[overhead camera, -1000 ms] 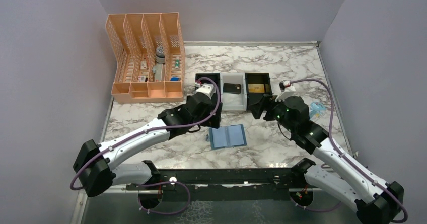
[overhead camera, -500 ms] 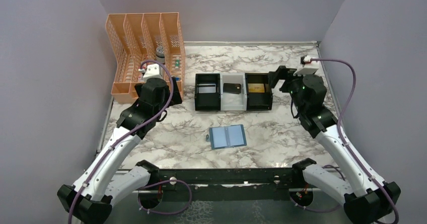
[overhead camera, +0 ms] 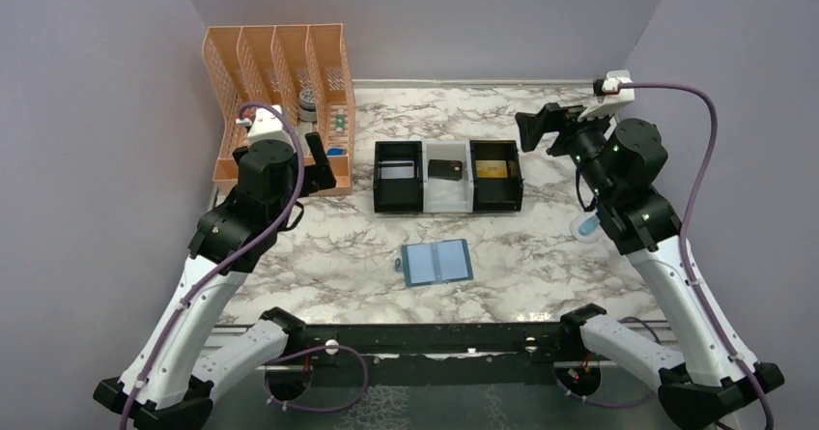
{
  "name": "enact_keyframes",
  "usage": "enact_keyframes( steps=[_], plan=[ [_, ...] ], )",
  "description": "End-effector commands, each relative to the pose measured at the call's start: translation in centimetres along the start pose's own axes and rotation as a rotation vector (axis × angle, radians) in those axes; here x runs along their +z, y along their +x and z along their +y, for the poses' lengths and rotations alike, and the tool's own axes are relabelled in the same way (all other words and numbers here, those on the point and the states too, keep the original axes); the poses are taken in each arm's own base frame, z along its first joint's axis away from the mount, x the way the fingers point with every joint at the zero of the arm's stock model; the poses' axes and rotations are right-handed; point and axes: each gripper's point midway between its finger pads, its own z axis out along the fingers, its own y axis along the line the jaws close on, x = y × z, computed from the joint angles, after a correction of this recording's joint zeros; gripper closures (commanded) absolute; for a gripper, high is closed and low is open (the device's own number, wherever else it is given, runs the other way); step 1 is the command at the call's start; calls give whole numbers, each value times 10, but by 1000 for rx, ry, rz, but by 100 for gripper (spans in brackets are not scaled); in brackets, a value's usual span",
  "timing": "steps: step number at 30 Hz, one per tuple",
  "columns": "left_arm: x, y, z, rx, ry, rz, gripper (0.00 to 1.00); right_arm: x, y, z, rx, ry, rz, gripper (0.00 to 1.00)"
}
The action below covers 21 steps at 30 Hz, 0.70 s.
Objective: Take the credit cards out of the card holder
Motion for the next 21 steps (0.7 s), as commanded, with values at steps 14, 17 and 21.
enact_keyframes(
  steps=[14,17,21],
  plan=[
    [-2,-7,-3,19,4,20,1,-21,3,-5,10,13,-24,0],
    [-1,-5,-4,19,6,26,1,-18,8,-5,3,14,-4,0],
    [0,-4,-3,20,1,27,1,-12,14,-7,-15,23,28,0]
  ],
)
